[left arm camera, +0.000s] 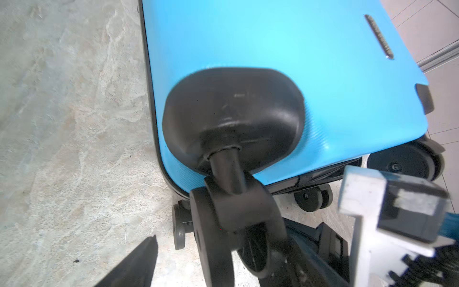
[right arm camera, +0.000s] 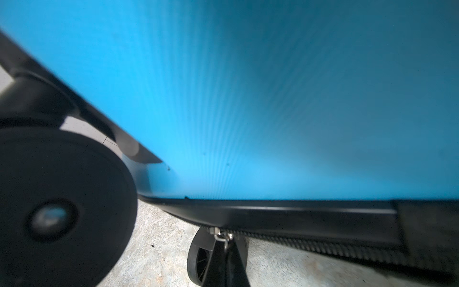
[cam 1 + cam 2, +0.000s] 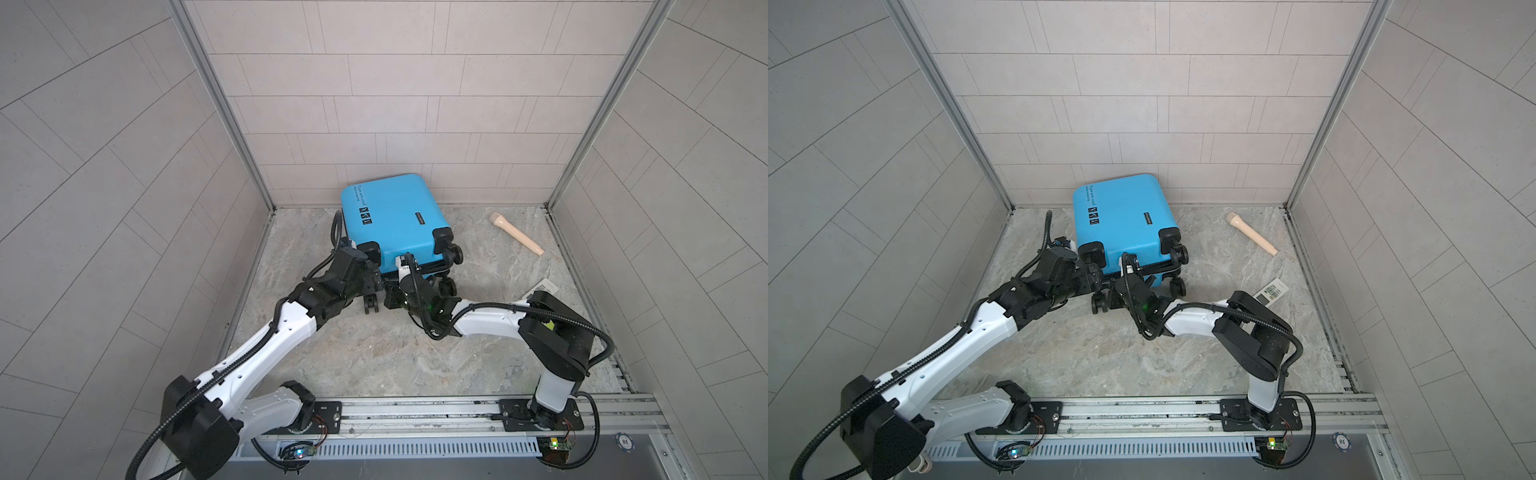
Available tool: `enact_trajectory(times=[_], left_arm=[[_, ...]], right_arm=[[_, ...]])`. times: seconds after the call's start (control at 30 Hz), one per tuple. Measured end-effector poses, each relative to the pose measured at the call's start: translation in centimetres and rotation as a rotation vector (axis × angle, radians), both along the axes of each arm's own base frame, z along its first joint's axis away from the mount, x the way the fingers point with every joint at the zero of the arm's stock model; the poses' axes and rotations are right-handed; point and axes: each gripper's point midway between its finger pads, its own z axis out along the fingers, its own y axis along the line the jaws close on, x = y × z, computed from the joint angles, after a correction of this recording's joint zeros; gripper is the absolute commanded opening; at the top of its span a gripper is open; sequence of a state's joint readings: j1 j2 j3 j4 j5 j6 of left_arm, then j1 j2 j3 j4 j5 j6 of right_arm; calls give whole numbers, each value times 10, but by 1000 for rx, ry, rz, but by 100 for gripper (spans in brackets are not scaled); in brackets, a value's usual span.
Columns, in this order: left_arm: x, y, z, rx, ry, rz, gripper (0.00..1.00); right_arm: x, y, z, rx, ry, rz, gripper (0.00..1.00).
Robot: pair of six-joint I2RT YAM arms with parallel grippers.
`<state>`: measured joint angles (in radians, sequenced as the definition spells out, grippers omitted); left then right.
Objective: Pack the luggage
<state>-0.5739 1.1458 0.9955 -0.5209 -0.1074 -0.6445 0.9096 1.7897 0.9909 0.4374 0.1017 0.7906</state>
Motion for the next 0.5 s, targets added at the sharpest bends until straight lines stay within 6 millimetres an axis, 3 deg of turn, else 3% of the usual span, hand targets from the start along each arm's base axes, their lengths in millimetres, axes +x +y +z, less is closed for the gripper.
enact_trajectory(times=[0.13,0.33,0.5], left_arm=[[3,-2,8,44,17,-30,87],[3,-10,-12,64,91,-64,87],[2,-13,-17,58,111,-76,81]], right_arm=[[0,0,0,0,0,0,0],[0,0,0,0,0,0,0],[0,0,0,0,0,0,0]])
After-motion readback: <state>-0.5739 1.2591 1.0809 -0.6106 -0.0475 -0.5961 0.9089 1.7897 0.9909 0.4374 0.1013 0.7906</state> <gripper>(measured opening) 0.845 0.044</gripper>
